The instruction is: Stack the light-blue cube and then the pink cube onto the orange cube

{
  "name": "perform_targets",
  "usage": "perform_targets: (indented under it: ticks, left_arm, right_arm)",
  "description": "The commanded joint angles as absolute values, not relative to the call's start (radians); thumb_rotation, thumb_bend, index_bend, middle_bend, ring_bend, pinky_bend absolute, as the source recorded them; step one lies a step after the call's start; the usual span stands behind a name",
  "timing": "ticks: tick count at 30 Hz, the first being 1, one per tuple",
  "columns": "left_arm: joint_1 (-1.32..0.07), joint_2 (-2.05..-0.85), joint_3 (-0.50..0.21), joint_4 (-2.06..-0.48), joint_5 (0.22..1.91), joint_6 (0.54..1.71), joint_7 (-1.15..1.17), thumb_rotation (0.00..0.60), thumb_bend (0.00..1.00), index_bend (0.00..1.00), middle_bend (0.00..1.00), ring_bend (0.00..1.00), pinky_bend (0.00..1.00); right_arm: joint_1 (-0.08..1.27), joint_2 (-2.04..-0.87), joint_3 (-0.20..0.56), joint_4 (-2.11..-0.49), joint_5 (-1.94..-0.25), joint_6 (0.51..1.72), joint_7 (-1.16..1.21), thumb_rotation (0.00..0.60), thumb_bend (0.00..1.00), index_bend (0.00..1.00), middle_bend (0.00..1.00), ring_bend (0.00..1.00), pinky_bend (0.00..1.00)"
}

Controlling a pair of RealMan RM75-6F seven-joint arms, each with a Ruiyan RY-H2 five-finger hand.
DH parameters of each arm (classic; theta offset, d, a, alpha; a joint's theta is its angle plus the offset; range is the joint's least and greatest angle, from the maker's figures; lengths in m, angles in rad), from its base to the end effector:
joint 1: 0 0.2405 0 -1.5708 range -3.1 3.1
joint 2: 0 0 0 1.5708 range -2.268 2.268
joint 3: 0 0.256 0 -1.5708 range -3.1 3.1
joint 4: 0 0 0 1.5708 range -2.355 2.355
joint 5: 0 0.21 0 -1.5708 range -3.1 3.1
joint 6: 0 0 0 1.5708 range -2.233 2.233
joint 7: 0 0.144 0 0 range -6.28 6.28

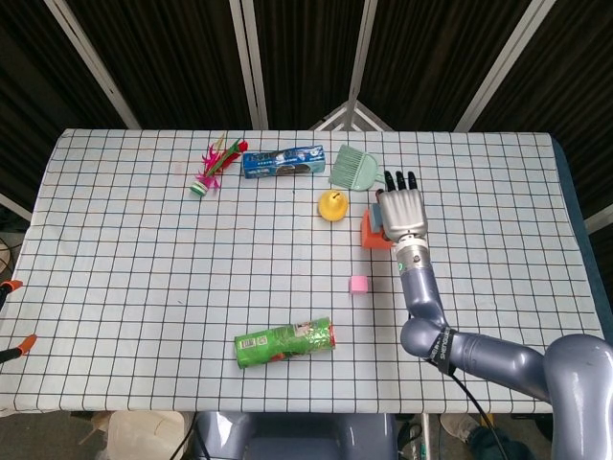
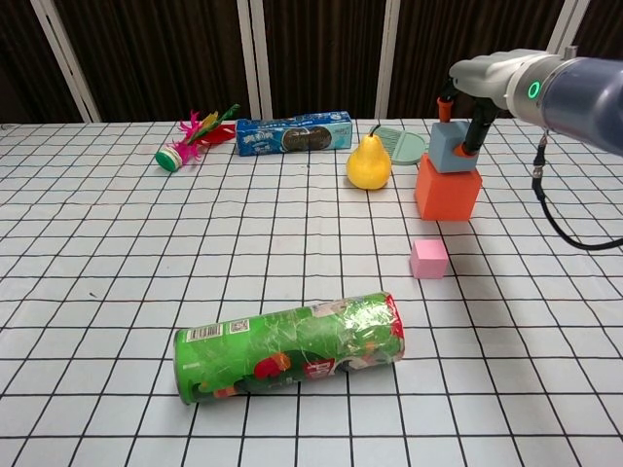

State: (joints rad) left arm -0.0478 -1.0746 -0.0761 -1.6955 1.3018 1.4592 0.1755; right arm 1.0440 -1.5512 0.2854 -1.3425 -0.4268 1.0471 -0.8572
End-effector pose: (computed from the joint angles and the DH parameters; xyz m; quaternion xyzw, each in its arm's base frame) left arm -0.3295 0.1709 0.1754 -0.5544 -0.4054 -0.2993 0.6623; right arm -0.1151 -0.4359 0.0246 0.6827 -0.3506 0.2502 0.5903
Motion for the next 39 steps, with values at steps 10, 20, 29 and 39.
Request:
perform_targets:
  ticks: [10, 20, 29, 39]
  left_arm:
    - [-0.046, -1.073, -0.076, -1.696, 1.304, 1.463, 0.172, 0.6, 0.21, 0.21, 0.02, 0.0, 0.02]
    - [-0.046, -1.074, -0.075, -1.697, 1.307, 1.464, 0.173, 0.6, 0.21, 0.21, 0.02, 0.0, 0.02]
    - [-0.048, -1.075, -0.075, -1.697, 1.306, 1.462, 0.176, 0.6, 0.21, 0.21, 0.02, 0.0, 0.02]
    - [-0.048, -1.075, -0.075, -1.698, 1.306, 1.461, 0.174, 0.6, 0.21, 0.21, 0.02, 0.0, 0.02]
  right_arm:
    - [1.041, -1.545, 0.284, -1.359, -0.42, 1.053, -0.865, 0.6, 0.45, 0.37, 0.07, 0.03, 0.0]
    - [1.039, -1.538, 0.282, -1.374, -0.418, 1.055, -0.867, 0.6, 0.39, 0.37, 0.07, 0.03, 0.0]
    - [1.038, -1.537, 0.284, -1.376, -0.424, 1.061, -0.862, 0.6, 0.35, 0.37, 0.07, 0.03, 0.0]
    - [1.037, -1.538, 0.29, -1.385, -0.432, 1.072, -0.854, 0.6, 0.33, 0.37, 0.07, 0.03, 0.0]
